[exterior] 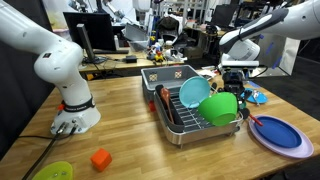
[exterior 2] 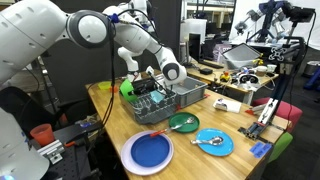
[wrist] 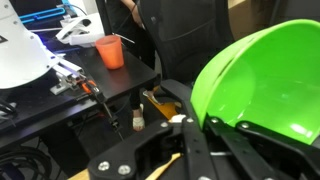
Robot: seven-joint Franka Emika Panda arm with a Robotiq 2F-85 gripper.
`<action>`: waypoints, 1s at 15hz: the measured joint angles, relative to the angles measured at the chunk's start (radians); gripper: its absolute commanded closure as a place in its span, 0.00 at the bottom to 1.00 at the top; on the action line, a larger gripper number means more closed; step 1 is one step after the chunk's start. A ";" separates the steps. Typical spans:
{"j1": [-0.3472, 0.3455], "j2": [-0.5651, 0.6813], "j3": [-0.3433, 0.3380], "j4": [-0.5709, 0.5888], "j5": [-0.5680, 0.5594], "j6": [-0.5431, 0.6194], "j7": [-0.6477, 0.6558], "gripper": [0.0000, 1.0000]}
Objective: Park the green bowl properly on the kitchen plate holder
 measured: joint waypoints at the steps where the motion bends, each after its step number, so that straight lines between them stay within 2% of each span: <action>1: 0.001 0.012 0.001 0.013 -0.005 -0.048 0.000 0.99; 6: 0.006 0.087 0.001 0.100 -0.013 -0.180 0.002 0.99; 15: 0.013 0.176 0.001 0.300 -0.012 -0.204 0.077 0.99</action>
